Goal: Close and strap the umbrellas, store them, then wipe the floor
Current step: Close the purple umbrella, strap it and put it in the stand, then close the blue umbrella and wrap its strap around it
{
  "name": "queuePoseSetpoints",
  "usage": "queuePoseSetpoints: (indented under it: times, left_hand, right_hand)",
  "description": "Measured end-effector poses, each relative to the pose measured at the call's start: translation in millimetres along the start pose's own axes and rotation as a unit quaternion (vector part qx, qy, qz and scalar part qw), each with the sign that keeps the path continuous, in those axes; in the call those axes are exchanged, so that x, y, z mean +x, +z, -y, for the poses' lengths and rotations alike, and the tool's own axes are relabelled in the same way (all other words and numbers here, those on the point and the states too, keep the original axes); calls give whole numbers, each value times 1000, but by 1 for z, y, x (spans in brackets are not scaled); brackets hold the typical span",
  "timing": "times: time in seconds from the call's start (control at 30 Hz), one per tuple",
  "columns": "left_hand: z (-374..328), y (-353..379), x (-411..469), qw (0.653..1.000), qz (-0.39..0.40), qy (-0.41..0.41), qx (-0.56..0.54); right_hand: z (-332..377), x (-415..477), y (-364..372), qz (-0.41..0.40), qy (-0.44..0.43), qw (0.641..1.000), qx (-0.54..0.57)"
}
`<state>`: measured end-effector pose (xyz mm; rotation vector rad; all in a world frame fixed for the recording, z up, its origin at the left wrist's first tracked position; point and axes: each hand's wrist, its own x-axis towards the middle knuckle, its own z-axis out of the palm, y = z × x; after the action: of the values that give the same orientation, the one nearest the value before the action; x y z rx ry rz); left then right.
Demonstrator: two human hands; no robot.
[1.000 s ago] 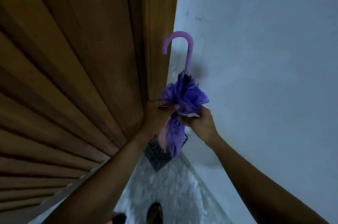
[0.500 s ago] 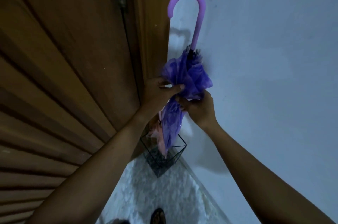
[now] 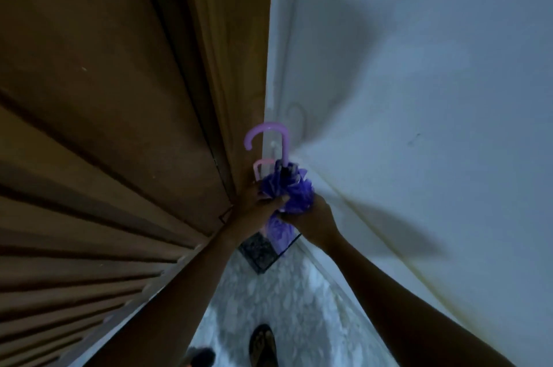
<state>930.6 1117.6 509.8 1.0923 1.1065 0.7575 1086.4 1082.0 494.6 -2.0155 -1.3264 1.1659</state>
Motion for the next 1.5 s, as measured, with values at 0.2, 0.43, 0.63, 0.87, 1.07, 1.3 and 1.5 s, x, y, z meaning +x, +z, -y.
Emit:
queuePoseSetpoints:
  times: [0.2, 0.43, 0.63, 0.87, 1.07, 1.3, 1.5]
  left_hand:
    - [104, 3, 52, 997, 5, -55, 54]
    - [117, -3, 62, 996, 8, -15, 82]
    - [128, -2, 78, 993, 5, -28, 113]
    - [151, -5, 83, 968, -15, -21, 248]
    - [138, -7, 61, 964, -76, 7, 253]
    - [101, -14, -33, 965, -122, -63, 225]
    - [107, -25, -206, 944, -186, -190, 193]
  right_hand:
    - [-66, 41, 49, -56, 49, 996, 40]
    - [-76, 45, 45, -99, -4, 995, 18]
    - [-72, 64, 54, -72, 72, 995, -1]
    - [-74, 63, 71, -75, 115, 989, -57]
    - [-68, 45, 61, -80, 127, 987, -55]
    - [-48, -40, 60, -51, 98, 992, -57]
    - [-25, -158, 76, 85, 20, 993, -78]
